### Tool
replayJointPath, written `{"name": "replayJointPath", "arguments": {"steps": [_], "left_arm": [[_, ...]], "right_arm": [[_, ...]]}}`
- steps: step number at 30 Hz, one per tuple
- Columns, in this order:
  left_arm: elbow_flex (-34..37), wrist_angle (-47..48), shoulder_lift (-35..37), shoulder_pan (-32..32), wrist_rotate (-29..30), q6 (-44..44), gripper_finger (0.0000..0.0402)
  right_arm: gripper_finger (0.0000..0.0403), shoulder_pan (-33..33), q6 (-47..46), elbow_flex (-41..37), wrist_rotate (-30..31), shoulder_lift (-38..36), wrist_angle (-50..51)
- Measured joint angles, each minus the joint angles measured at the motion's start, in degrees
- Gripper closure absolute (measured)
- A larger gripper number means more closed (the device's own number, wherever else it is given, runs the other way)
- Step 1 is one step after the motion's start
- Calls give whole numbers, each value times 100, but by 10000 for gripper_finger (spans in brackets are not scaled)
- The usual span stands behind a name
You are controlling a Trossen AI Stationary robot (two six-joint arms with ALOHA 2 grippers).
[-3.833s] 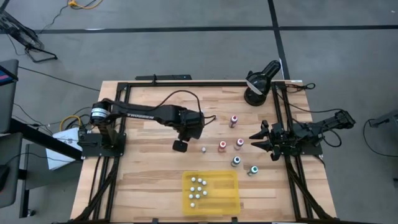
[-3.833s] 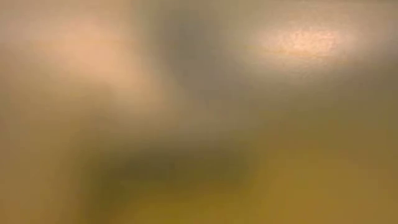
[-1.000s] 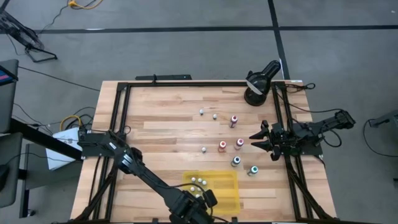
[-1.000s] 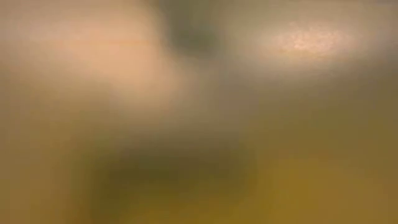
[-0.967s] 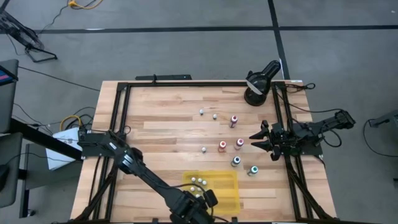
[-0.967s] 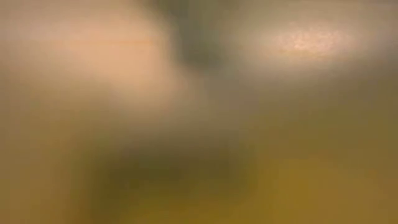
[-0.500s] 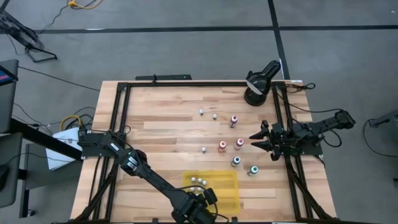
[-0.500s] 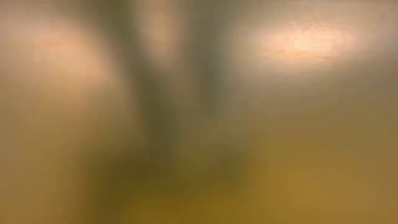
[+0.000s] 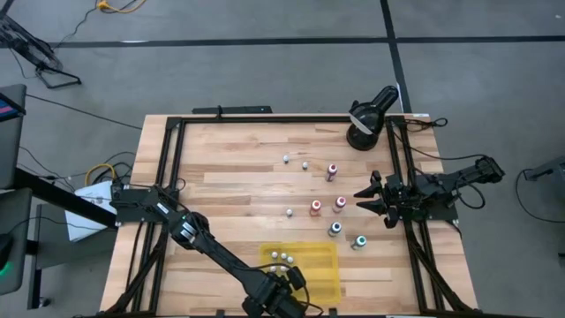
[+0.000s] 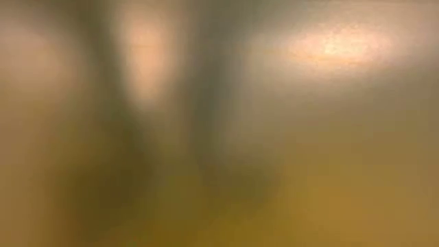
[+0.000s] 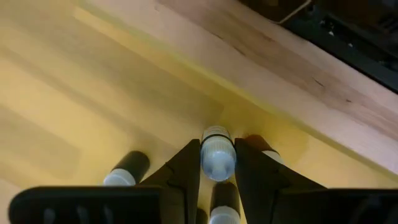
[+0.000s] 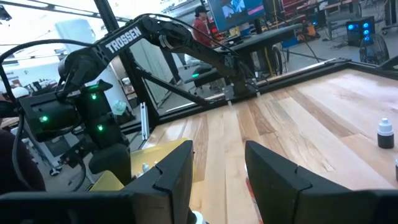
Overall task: Pick & Place food coloring
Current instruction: Put the small blue food coloring bottle in the yellow bin, then put the small red food coloring bottle in the yellow bin
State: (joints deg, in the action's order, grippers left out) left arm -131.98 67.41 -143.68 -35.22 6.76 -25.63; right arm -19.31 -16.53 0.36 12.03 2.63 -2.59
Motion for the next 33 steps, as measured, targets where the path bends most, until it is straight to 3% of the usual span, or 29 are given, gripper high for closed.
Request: {"name": "replayJointPath", "arguments": {"steps": [8,19,33], "left_arm": [[0,-8,0,2,9,54,320],[0,-50,0,-26,11,142,273],[-299,56,45,-101,35,148,269]], "right_arm": [[264,0,0,2,-2,-2,0],[264,0,0,2,0,-2,0],[264,1,0,2,-2,-1,0]]}}
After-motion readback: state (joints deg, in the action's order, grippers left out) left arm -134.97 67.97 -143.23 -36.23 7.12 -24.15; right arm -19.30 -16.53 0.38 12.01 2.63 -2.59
